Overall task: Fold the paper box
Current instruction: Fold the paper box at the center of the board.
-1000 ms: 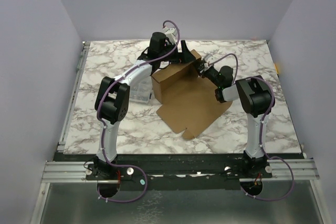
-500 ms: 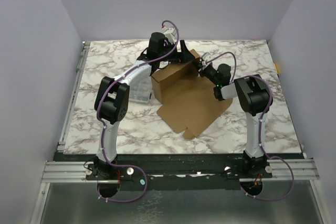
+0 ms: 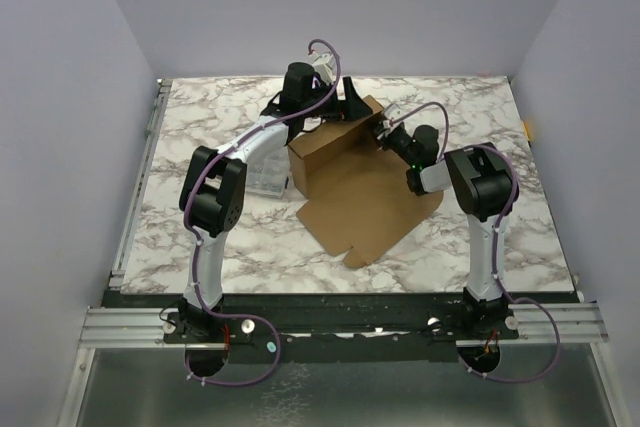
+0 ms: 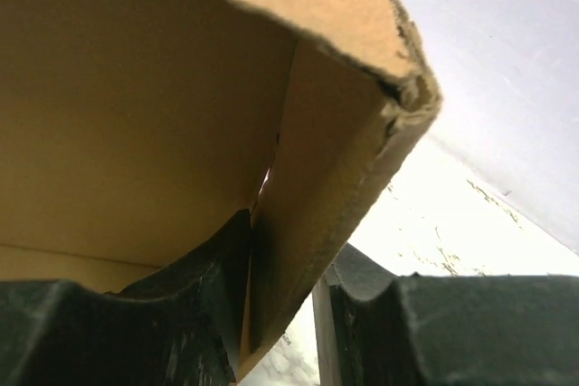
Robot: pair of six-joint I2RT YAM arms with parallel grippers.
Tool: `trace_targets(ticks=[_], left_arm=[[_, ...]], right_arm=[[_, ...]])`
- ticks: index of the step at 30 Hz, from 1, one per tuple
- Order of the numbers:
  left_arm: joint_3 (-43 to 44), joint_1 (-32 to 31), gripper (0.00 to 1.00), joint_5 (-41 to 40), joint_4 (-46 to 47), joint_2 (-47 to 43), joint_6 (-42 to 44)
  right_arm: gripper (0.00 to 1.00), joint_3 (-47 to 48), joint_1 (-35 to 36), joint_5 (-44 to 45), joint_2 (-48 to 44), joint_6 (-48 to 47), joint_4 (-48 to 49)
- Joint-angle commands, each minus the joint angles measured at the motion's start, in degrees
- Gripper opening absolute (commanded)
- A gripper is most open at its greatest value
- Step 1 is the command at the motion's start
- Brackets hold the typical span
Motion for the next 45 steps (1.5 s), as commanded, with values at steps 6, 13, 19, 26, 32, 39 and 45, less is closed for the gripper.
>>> trace_targets(ticks=[6, 13, 19, 26, 32, 39, 45], left_arm=[[-2.01, 0.18, 0.88, 2.27, -1.8, -1.26, -0.85], [-1.7, 0.18, 0.88, 2.32, -1.66, -1.15, -1.14], [-1.82, 0.17, 0.89, 2.2, -1.65, -1.43, -0.9], [-2.38, 0.18, 0.94, -1.16, -3.06, -3.43, 2.2], [-4.02, 0.18, 0.99, -7.37, -5.24, -7.88, 9.77], [-7.49, 0.52, 0.99, -13.63, -6.7, -15.65, 20.04], [-11.37, 2.87, 0.99, -13.77, -6.7, -22.59, 21.34]], right_arm=[[0.35, 0.3, 0.29, 3.57, -3.26, 2.84, 2.9], [0.29, -0.27, 0.17, 1.82, -4.49, 4.8, 3.88], [0.02, -0.14, -0.04, 0.15, -5.25, 5.55, 2.33], [0.17, -0.52, -0.9, -0.34, -5.94, 5.63, 0.48], [0.57, -0.65, -1.98, -4.5, -6.81, 5.08, -3.96], [0.86, -4.81, -3.36, -9.46, -10.79, 2.9, -7.74], [0.96, -10.27, -4.87, -15.82, -20.23, -1.22, -18.99]])
